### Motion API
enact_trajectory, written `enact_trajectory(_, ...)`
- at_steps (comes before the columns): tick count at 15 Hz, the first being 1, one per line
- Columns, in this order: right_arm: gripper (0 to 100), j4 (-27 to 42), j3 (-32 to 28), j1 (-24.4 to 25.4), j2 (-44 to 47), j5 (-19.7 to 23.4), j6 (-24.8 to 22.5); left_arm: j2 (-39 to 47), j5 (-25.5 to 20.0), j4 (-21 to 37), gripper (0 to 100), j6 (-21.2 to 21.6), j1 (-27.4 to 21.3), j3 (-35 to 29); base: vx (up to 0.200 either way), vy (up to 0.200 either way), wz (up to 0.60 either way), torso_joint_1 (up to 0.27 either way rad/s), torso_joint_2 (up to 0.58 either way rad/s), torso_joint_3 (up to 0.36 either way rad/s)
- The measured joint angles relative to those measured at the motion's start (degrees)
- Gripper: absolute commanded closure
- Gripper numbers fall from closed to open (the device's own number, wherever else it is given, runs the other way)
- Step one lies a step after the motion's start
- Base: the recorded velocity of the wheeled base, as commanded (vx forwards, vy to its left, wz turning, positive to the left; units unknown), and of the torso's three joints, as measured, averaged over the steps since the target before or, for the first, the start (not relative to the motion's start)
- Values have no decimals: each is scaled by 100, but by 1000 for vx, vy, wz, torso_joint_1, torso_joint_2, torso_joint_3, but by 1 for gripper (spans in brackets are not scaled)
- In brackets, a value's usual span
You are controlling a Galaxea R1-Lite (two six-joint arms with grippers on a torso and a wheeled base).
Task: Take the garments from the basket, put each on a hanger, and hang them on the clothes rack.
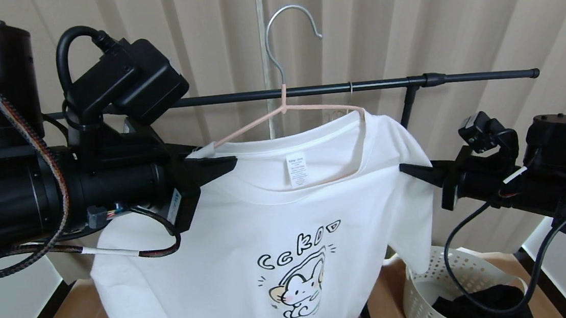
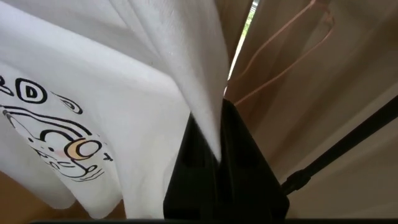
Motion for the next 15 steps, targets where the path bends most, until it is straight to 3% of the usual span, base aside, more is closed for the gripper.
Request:
enact_trajectory(2, 100, -24, 10, 16, -5, -89, 0, -7, 0, 0, 100, 0, 9, 16, 0, 0, 0, 0, 0, 0)
enact_trajectory(3, 0, -35, 50, 18, -16, -100, 0, -5, 2, 0, 100, -5, 12, 20, 0, 0, 0, 0, 0, 0)
enact_trajectory(10, 0, 9, 94, 22, -441, -106, 5, 138, 13, -1, 100, -49, 111, 55, 0, 0, 0, 0, 0, 0)
enact_trajectory(15, 0, 11, 95, 29, -723, -104, 13, 372, 11, -132, 100, -418, 308, 116, 0, 0, 0, 0, 0, 0)
